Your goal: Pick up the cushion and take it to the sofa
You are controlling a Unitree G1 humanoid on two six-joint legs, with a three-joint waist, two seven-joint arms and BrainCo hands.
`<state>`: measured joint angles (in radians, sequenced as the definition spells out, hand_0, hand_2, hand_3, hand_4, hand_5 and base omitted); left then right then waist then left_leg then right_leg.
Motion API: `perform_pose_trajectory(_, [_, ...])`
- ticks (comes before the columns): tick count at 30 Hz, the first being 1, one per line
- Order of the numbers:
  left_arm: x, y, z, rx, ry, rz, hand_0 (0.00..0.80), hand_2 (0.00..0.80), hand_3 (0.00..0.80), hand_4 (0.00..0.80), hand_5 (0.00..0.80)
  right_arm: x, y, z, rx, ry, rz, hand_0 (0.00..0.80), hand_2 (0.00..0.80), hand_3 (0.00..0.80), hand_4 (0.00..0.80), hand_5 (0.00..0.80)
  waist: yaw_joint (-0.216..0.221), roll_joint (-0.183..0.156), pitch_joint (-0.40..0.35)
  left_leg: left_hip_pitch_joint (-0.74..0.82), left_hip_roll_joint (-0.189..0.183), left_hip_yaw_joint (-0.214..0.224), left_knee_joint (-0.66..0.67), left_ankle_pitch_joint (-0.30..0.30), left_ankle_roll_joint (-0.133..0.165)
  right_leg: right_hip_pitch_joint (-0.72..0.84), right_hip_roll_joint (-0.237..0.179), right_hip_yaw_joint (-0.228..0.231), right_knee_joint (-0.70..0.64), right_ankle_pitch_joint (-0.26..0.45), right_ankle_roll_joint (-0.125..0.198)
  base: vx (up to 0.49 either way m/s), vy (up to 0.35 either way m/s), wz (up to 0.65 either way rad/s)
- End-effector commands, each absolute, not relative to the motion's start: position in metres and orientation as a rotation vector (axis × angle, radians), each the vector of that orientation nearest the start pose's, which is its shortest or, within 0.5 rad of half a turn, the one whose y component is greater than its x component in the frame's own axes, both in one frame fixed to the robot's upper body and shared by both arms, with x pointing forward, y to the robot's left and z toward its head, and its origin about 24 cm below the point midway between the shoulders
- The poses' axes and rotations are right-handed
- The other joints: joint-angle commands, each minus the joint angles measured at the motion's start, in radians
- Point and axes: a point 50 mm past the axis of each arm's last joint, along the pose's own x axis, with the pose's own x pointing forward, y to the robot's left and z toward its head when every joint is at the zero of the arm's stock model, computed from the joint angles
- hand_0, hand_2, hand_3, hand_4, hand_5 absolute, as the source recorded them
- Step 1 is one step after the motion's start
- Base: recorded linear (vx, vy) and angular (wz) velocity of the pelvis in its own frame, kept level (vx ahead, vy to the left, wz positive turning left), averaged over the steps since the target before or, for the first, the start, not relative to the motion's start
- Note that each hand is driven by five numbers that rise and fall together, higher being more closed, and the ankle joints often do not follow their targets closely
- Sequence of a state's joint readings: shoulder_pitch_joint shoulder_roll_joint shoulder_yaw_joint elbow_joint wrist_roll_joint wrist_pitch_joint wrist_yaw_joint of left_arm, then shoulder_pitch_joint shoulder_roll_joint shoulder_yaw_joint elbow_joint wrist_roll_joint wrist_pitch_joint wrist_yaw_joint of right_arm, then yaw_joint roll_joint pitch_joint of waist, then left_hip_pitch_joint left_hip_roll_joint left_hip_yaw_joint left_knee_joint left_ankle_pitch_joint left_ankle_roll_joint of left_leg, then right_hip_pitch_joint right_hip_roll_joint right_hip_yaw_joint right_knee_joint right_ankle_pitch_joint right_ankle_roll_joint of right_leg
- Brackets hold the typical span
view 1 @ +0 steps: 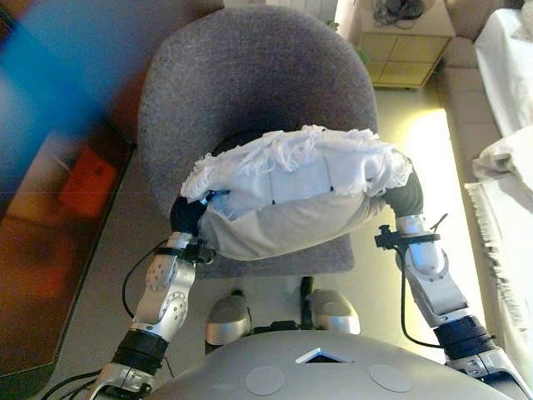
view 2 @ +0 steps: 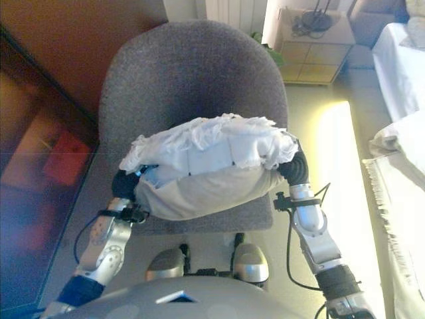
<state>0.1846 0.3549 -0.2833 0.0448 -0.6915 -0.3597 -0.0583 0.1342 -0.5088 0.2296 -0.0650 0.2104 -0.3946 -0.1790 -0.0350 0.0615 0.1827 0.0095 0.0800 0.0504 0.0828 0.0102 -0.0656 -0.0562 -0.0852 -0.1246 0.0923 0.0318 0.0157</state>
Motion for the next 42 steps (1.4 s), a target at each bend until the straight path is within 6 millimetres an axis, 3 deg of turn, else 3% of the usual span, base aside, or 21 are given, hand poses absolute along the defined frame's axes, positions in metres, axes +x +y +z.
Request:
perform_pose_trajectory(1, [0.226, 0.164, 0.064, -0.432, -0.285, -0.217, 0.8, 0.8, 0.8, 0.8, 0.8, 0.223, -0.16, 0.094, -0.114, -0.448, 0.183, 0.8, 0.8, 0.8, 0.8, 0.8, 0.04, -0.084, -0.011, -0.016, -0.026, -0.002, -0.018, -0.025, -0.014, 0.149, -0.054, 0.006, -0.104, -0.04, 0.081, 0.205, 0.091, 0.07])
perform_pose_trajectory(7, [0.224, 0.165, 0.06, -0.398, -0.258, -0.214, 0.8, 0.8, 0.8, 0.8, 0.8, 0.215, -0.165, 0.087, -0.104, -0.409, 0.192, 0.8, 0.8, 0.8, 0.8, 0.8, 0.031, -0.086, -0.02, 0.021, -0.028, -0.002, -0.089, -0.032, 0.003, 0.127, -0.046, 0.0, -0.105, -0.043, 0.088, 0.104, 0.009, -0.02])
perform_pose_trajectory(20, [0.27, 0.134, 0.104, -0.322, -0.472, -0.275, 0.8, 0.8, 0.8, 0.8, 0.8, 0.255, -0.137, 0.12, -0.133, -0.63, 0.133, 0.8, 0.8, 0.8, 0.8, 0.8, 0.04, -0.082, 0.151, -0.117, -0.045, -0.001, -0.131, 0.002, 0.024, -0.037, -0.052, 0.031, -0.112, -0.006, 0.101, -0.139, -0.006, -0.02])
perform_pose_trajectory(32, [0.323, 0.104, 0.159, -0.282, -0.641, -0.21, 0.8, 0.8, 0.8, 0.8, 0.8, 0.316, -0.113, 0.17, -0.194, -0.719, 0.097, 0.8, 0.8, 0.8, 0.8, 0.8, 0.011, -0.063, 0.301, -0.247, -0.057, 0.009, -0.099, 0.022, 0.009, -0.181, -0.063, 0.057, -0.085, 0.02, 0.107, -0.076, 0.033, -0.07])
perform_pose_trajectory(42, [0.37, 0.1, 0.172, -0.302, -0.503, -0.082, 0.8, 0.8, 0.8, 0.8, 0.8, 0.365, -0.112, 0.19, -0.256, -0.579, 0.038, 0.8, 0.8, 0.8, 0.8, 0.8, -0.004, -0.068, 0.337, -0.394, -0.065, 0.021, -0.081, 0.054, -0.006, -0.36, -0.076, 0.054, -0.047, 0.063, 0.119, -0.022, 0.017, 0.0])
